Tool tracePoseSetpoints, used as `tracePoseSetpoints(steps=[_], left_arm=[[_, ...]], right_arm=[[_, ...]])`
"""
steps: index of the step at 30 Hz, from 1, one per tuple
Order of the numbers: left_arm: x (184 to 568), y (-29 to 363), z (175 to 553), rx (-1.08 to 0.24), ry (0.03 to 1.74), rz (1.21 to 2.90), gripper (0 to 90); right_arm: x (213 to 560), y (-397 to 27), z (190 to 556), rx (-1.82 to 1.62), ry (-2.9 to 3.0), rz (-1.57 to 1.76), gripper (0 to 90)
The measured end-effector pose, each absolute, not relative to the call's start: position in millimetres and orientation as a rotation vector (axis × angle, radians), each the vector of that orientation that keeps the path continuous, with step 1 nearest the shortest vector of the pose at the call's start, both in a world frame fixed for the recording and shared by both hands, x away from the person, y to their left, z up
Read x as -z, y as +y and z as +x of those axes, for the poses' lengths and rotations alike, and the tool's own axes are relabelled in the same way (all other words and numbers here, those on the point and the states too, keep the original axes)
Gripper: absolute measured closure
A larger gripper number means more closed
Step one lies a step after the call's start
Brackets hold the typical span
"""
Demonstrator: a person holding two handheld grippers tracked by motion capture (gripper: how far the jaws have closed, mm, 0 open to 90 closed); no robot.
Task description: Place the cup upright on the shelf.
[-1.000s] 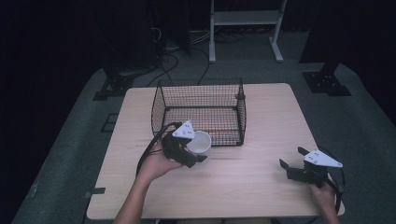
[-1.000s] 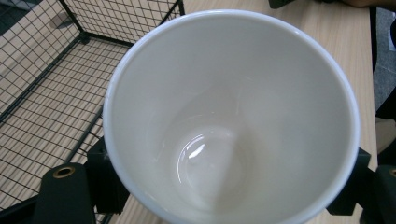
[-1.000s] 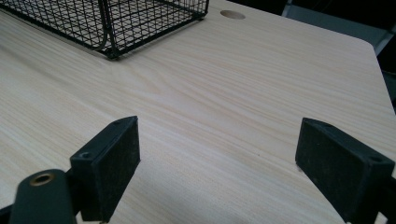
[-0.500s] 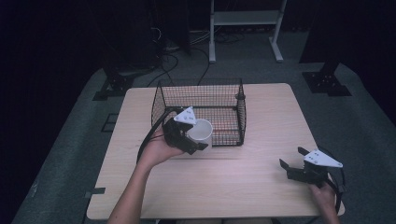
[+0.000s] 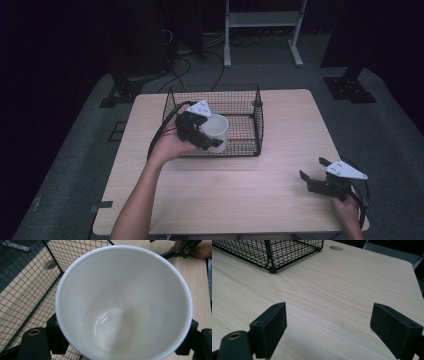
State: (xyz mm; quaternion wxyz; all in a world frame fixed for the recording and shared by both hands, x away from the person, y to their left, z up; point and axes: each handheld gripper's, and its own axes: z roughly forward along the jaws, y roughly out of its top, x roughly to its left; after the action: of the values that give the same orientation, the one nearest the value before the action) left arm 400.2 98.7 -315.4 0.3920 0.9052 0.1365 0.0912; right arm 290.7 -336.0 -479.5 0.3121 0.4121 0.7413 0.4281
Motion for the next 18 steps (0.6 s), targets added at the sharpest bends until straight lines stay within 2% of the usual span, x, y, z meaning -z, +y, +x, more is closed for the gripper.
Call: tracePoseSetpoints(steps=[18], left_arm=[[307.2,99.2,430.9,-0.224,0.386,2.285,20.9]], right_arm=[[479.6,-336.1,290.7,-1.133,1.956,1.086,13.1]])
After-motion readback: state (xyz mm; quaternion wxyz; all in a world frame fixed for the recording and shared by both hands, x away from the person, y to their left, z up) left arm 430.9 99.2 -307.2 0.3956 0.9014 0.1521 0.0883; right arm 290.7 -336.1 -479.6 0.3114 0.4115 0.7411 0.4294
